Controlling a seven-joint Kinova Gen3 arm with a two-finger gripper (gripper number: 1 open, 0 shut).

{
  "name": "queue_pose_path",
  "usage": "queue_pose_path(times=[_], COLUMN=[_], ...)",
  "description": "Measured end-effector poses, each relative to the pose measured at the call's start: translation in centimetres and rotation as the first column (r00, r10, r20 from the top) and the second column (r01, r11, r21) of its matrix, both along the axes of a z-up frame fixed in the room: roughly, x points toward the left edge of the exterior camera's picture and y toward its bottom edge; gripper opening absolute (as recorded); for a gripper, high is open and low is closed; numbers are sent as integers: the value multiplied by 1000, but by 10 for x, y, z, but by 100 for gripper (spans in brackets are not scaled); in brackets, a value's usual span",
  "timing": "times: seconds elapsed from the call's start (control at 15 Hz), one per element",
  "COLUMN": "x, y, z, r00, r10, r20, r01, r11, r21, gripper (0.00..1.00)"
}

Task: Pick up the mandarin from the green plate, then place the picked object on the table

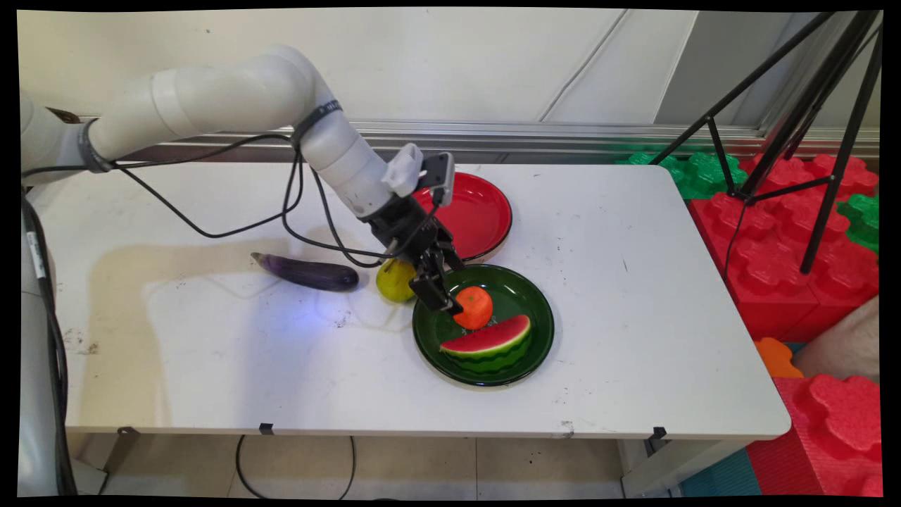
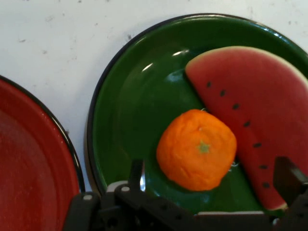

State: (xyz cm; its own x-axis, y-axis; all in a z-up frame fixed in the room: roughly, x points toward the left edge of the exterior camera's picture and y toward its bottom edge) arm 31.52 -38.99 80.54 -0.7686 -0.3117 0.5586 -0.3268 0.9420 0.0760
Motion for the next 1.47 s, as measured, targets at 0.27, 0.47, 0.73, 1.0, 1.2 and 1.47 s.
queue_pose_path(times=[0.27, 0.47, 0.73, 1.0, 1.2, 1.47], x=[-9, -15, -21, -24, -26, -28], y=[-7, -12, -15, -16, -16, -14], z=[-13, -20, -28, -32, -33, -34], r00=[1000, 999, 999, 999, 999, 999], r10=[-7, -11, -15, -17, -21, -27], r20=[18, 31, 42, 46, 46, 47], r01=[7, 12, 15, 17, 21, 27], r11=[1000, 1000, 1000, 1000, 1000, 1000], r21=[3, 0, -2, -1, -1, 1], gripper=[100, 100, 100, 100, 0, 0])
